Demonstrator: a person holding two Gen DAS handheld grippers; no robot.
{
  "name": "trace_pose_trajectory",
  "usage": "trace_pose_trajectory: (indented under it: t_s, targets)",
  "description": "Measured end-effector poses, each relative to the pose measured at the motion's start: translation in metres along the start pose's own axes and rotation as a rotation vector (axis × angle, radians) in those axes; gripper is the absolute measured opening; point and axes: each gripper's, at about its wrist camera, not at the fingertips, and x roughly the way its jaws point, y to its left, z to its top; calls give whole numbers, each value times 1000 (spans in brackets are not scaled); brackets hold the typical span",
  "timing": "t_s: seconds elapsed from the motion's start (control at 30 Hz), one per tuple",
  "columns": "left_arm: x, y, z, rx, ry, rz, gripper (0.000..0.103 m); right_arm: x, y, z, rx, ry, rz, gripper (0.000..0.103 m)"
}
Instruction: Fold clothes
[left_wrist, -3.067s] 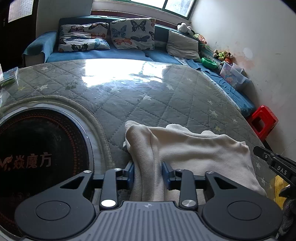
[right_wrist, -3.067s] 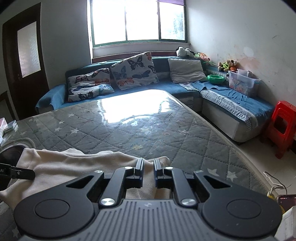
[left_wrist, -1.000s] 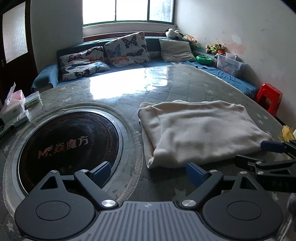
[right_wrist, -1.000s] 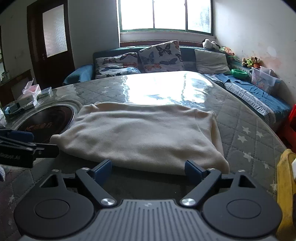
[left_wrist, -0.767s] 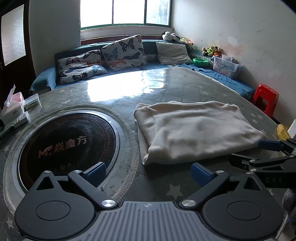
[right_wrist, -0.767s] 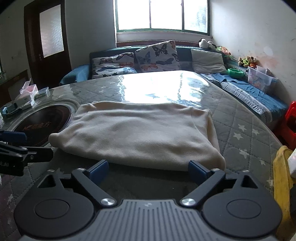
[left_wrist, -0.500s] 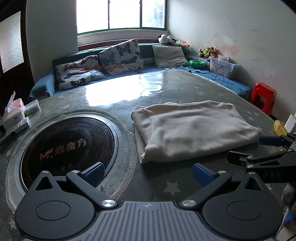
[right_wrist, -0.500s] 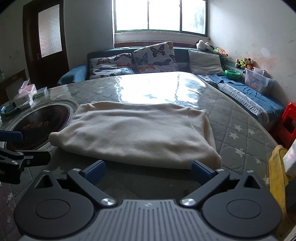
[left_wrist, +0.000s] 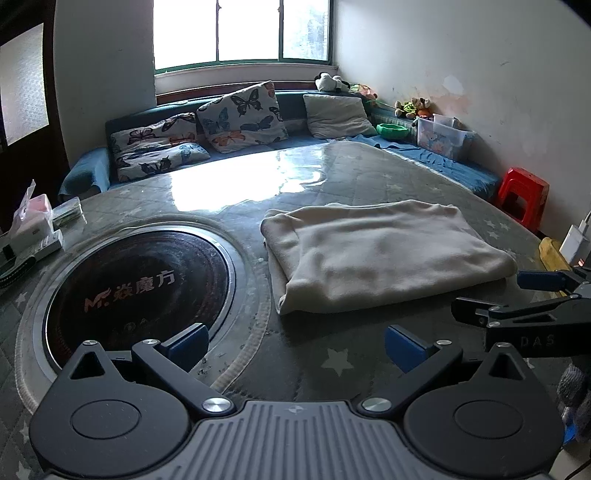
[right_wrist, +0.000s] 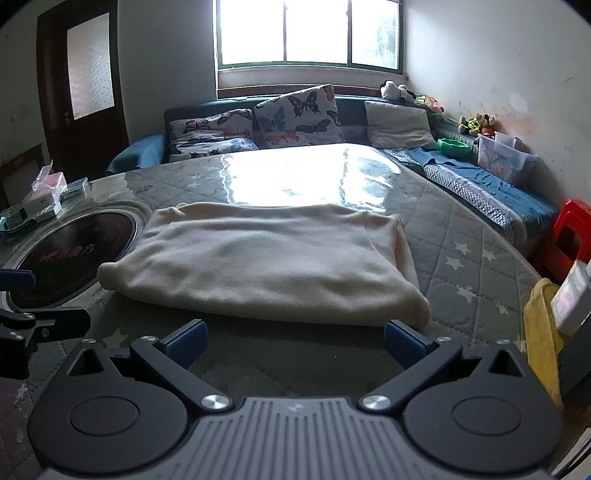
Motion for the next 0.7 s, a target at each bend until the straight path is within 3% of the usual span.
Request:
trace_pose_trajectory:
  t_s: [0.7]
  targets:
    - [-5, -6, -7, 22, -24, 10, 103, 2, 4, -11, 13, 25, 9, 103]
